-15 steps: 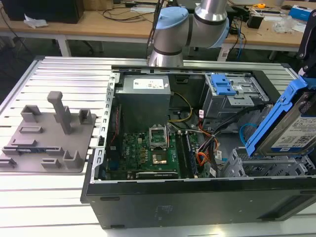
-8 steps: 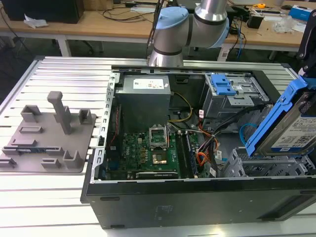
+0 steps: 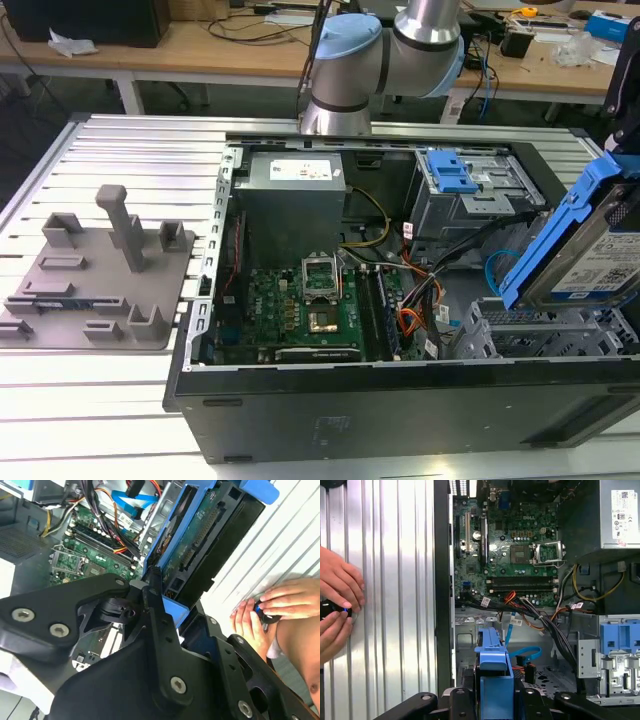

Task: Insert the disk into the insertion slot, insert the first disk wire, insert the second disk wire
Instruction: 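Insert the disk into the insertion slot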

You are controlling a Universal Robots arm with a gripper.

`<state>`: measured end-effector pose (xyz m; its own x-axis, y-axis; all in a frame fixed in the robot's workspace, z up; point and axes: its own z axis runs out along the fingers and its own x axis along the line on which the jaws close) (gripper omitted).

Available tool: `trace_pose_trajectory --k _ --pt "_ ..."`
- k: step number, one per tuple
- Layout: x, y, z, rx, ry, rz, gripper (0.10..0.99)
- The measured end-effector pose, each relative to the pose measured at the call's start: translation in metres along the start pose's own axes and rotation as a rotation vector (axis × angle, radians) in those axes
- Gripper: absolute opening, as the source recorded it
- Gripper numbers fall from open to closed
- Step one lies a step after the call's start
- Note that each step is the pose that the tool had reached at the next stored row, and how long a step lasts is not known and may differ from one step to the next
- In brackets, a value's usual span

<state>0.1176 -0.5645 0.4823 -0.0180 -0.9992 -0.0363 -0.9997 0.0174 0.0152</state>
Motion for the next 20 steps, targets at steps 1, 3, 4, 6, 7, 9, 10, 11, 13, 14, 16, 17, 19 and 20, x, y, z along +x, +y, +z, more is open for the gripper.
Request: trace_pose_trajectory --k 1,3,4,6,7,9,10,11,13,14,16,17,19,20 --pt "0.0001 0.0001 0.0 0.0 -0.0057 0.0 0.369" --pt "0.0006 0.0002 0.0001 0.001 -0.0141 0.0 0.369" --pt "0.0006 0.0002 0.0002 0.001 -0.0145 0.0 0.369" --pt "0.0007 0.0003 0.0003 0.001 -0.0156 0.0 0.369" --pt "0.0008 0.0003 0.0005 0.001 -0.0172 0.0 0.369" --pt "0.0008 0.0004 0.0006 0.001 -0.0181 0.0 0.369" --pt "0.0008 0.0004 0.0006 0.001 -0.018 0.0 0.369" --pt "0.0008 0.0004 0.0006 0.001 -0.0179 0.0 0.369" --pt "0.0008 0.0004 0.0006 0.001 -0.018 0.0 0.369" --pt "0.0008 0.0003 0.0007 0.001 -0.018 0.0 0.369" --pt "0.0007 0.0006 0.0011 0.001 -0.0184 0.0 0.369" --pt "0.0004 0.0008 0.0011 0.001 -0.0181 0.0 0.369" --pt "-0.0002 0.0016 0.0016 0.001 -0.018 0.0 0.369" --pt "-0.0003 0.0017 0.0019 0.001 -0.0182 0.0 0.369"
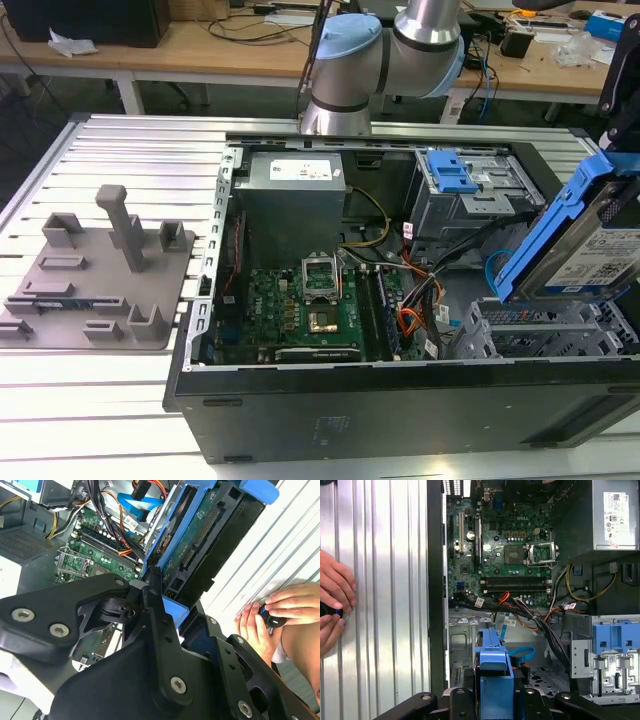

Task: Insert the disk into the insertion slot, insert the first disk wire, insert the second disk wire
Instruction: 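Insert the disk into the insertion slot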

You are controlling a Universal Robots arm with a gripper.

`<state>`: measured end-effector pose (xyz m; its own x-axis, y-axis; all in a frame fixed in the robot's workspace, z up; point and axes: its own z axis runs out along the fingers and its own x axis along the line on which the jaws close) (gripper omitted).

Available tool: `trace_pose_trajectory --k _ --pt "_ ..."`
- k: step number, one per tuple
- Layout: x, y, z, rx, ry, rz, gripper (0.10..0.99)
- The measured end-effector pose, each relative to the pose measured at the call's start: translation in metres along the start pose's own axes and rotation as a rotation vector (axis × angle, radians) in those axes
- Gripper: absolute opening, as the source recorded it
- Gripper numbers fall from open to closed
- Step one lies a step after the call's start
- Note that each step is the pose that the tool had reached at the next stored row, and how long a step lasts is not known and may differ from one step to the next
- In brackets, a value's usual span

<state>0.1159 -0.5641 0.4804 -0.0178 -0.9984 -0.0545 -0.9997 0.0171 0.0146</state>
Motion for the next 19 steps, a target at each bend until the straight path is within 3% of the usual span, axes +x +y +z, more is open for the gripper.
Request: trace_pose_trajectory --k 19 --pt "-0.001 0.0001 0.0108 -0.009 0.0004 -0.003 0.369"
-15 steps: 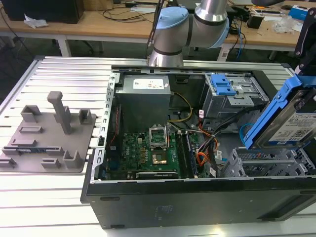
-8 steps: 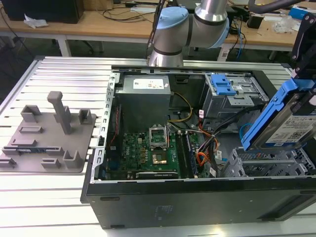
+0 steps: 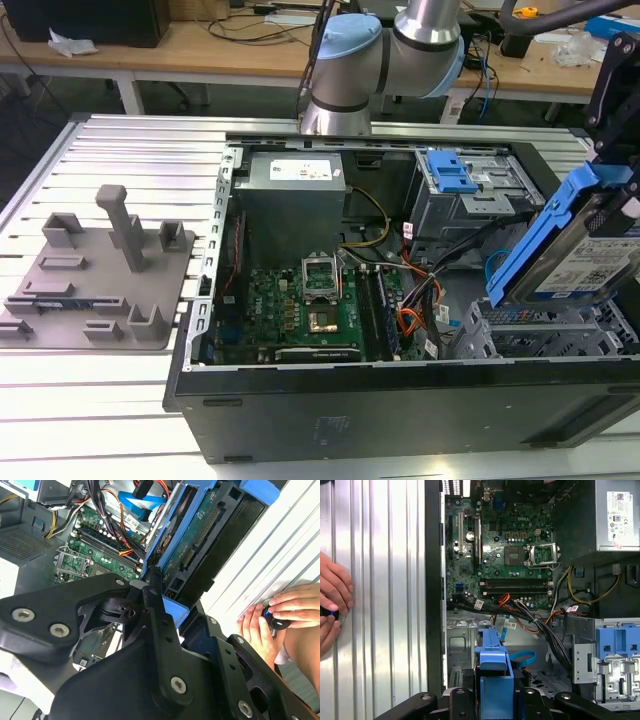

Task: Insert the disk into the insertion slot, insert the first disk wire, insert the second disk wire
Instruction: 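Insert the disk into the insertion slot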

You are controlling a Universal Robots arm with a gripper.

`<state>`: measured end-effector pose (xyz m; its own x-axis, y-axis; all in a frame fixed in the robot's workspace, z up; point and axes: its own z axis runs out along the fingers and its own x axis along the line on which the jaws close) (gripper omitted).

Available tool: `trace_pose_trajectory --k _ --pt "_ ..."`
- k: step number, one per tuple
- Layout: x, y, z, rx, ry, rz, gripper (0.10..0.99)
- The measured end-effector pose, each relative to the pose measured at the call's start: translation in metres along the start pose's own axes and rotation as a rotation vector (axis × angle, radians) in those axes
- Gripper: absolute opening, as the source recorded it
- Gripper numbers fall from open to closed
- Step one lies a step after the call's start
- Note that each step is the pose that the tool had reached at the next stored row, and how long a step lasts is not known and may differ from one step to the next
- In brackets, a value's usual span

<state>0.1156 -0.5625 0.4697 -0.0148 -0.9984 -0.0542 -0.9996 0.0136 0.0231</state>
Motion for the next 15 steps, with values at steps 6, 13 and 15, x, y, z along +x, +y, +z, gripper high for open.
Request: trace_pose_trajectory --k 6,13,15 --pt "0.0001 -0.0001 0.0012 0.0 0.0 0.0 0.369" --pt "0.0002 -0.0008 0.0034 0.0 0.0001 0.0 0.369" --pt "0.0002 -0.001 0.0041 0.0 0.0 0.0 0.369"
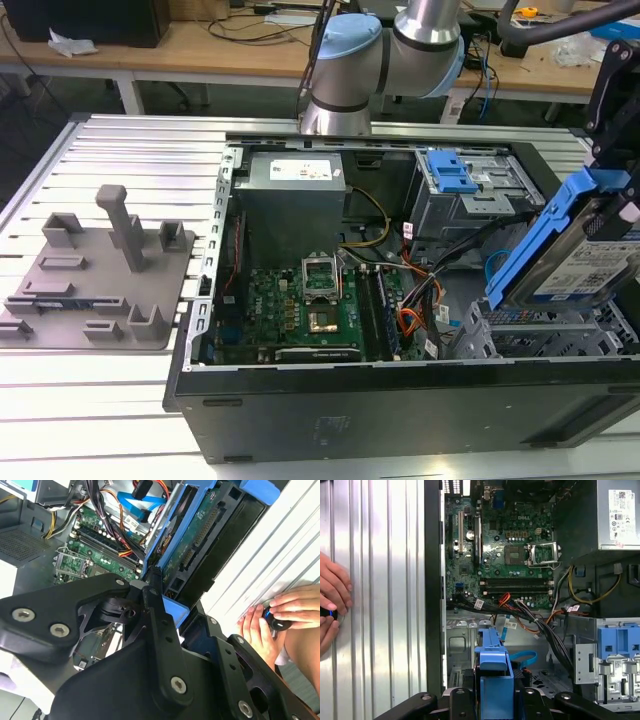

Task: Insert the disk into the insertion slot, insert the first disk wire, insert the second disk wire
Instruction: 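Insert the disk into the insertion slot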

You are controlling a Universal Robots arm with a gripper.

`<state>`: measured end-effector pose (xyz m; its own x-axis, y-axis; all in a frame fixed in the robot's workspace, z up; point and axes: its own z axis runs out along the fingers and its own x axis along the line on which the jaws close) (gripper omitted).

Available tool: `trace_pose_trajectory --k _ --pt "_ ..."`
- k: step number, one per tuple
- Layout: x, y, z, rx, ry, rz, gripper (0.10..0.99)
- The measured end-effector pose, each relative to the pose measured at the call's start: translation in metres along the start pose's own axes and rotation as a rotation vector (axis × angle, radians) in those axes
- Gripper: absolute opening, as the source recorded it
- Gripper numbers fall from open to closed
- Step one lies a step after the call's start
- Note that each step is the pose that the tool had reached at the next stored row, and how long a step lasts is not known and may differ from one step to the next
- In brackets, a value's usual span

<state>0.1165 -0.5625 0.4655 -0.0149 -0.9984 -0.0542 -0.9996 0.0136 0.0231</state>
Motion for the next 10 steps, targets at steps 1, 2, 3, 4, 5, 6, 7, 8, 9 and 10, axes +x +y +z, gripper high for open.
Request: trace_pose_trajectory --k 1,2,3,4,5,6,7,8,9,10 --pt "0.0 -0.0001 0.0005 0.0 0.0001 0.0 0.369" --pt "0.0 -0.0001 0.0009 0.0 0.0 0.0 0.369" --pt "0.0001 -0.0002 0.0012 0.0 0.0001 0.0 0.369" --pt "0.0001 -0.0001 0.0017 0.0 0.0001 0.0 0.369" --pt "0.0001 -0.0001 0.0019 0.0 0.0001 0.0 0.369" --pt "0.0002 -0.0002 0.0022 0.0 0.0001 0.0 0.369" --pt "0.0002 -0.0002 0.0025 0.0 0.0001 0.0 0.369" --pt "0.0002 -0.0002 0.0029 0.0 0.0001 0.0 0.369" --pt "0.0002 -0.0002 0.0032 0.0 0.0001 0.0 0.369" --pt "0.0003 -0.0003 0.0035 0.0 0.0 0.0 0.369"
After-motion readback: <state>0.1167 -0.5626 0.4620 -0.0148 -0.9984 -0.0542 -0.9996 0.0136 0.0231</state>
